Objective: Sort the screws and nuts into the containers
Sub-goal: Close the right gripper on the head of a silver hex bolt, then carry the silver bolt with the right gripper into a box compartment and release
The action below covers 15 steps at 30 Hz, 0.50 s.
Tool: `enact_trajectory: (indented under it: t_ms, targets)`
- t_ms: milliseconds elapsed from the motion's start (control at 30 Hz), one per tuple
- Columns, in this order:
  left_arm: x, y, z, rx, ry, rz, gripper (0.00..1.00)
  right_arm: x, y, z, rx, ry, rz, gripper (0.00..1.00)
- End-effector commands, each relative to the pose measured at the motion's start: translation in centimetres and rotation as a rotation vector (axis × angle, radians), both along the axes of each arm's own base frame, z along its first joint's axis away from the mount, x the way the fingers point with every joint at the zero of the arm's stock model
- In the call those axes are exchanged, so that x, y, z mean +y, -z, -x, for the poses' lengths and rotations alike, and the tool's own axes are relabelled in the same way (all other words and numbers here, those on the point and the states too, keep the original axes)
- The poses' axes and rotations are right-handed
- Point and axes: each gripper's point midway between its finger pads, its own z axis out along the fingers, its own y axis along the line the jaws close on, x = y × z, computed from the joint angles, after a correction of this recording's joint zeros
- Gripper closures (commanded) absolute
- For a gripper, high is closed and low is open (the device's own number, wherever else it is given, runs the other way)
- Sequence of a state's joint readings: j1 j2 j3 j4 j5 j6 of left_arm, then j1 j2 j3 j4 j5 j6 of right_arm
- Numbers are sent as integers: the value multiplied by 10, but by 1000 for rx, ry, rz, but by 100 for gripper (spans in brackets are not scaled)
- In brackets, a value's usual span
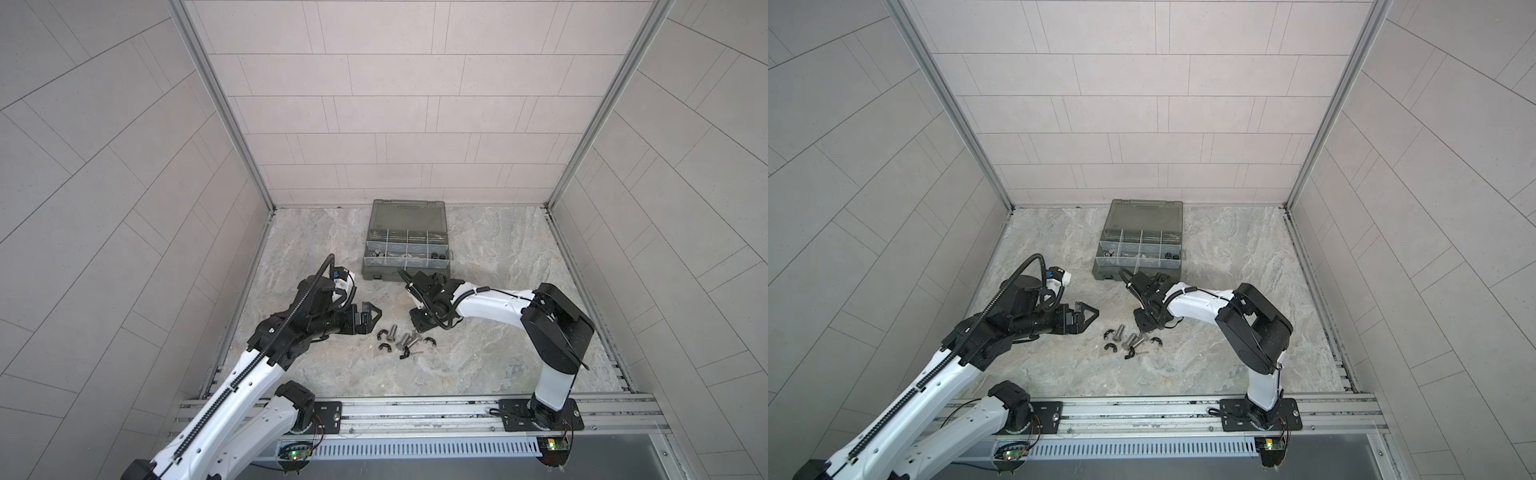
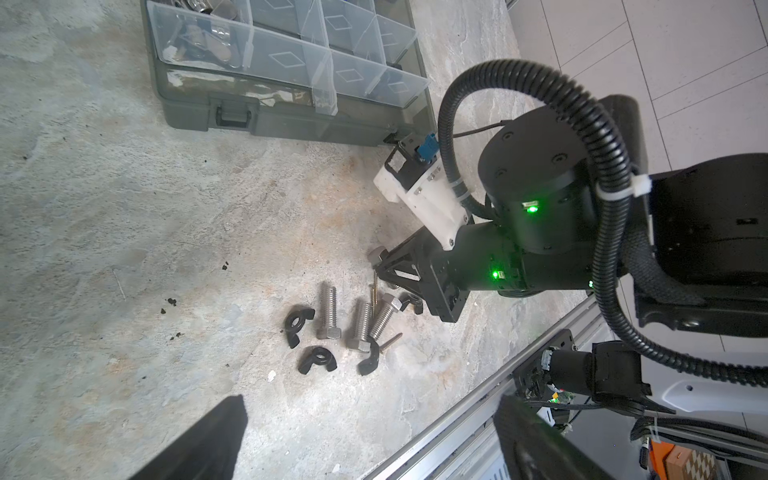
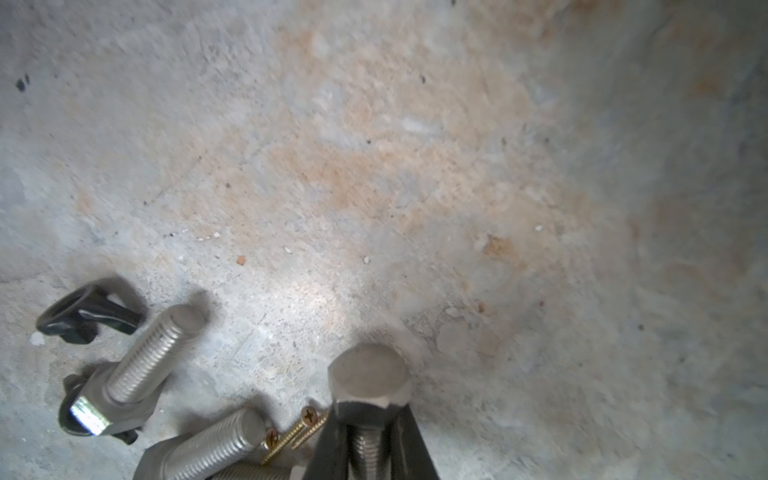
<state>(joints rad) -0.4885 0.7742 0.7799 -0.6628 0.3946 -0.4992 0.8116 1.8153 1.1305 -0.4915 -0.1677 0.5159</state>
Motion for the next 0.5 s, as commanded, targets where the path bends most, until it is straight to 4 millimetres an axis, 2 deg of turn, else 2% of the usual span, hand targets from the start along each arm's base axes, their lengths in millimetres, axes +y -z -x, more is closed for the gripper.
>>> enact_trajectory:
  t_ms: [0, 133, 333, 467]
  targets:
    - [-1, -10, -7, -29, 1, -8, 0, -7, 2, 1, 6, 4, 46, 88]
    - [-2, -11, -9, -28, 5, -16, 0, -7, -11, -2, -11, 6, 33, 90]
    - [-3, -19, -13, -42, 12, -23, 0, -7, -55, -17, -88, 16, 7, 90]
    - [-6, -24, -16, -47, 21, -24, 0, -12, -85, -37, -141, 45, -10, 90]
